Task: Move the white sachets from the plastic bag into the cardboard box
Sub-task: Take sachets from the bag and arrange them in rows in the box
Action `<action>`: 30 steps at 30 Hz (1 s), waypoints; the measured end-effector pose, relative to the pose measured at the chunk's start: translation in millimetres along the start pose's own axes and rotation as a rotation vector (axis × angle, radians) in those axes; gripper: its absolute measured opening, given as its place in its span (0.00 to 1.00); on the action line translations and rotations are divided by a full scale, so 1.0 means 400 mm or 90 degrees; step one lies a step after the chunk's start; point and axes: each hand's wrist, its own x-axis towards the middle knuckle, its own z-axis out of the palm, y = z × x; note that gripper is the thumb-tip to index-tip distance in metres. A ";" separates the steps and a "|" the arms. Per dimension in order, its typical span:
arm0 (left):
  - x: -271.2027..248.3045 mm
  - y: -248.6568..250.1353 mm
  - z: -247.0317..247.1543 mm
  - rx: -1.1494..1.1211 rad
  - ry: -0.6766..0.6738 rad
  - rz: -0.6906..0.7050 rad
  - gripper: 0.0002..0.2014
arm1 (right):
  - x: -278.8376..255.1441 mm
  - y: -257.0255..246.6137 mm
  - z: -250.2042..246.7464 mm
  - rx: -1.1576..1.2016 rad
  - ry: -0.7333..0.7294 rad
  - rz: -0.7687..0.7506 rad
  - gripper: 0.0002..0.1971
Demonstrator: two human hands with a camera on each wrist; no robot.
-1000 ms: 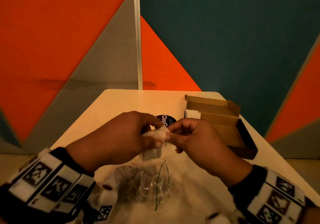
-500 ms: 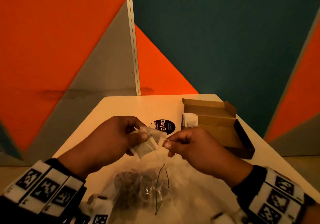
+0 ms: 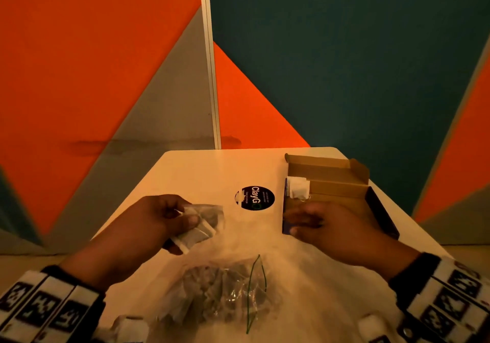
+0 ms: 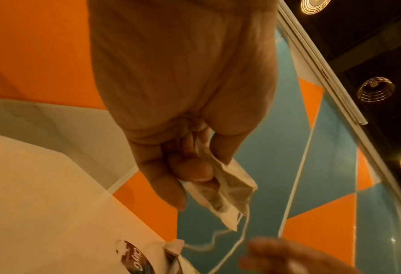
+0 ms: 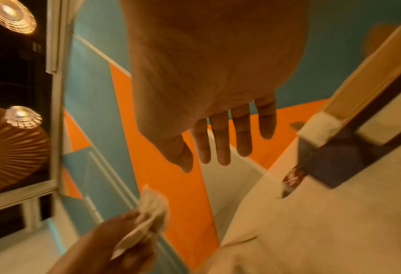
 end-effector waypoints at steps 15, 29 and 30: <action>0.007 0.008 0.055 -0.139 -0.109 -0.037 0.08 | 0.028 -0.074 0.027 0.038 0.038 -0.082 0.04; -0.024 0.063 0.188 -0.642 -0.256 -0.075 0.16 | -0.002 -0.120 0.060 0.187 0.132 -0.069 0.18; -0.023 0.066 0.191 -0.652 -0.254 -0.076 0.14 | -0.005 -0.118 0.055 0.241 0.169 -0.077 0.23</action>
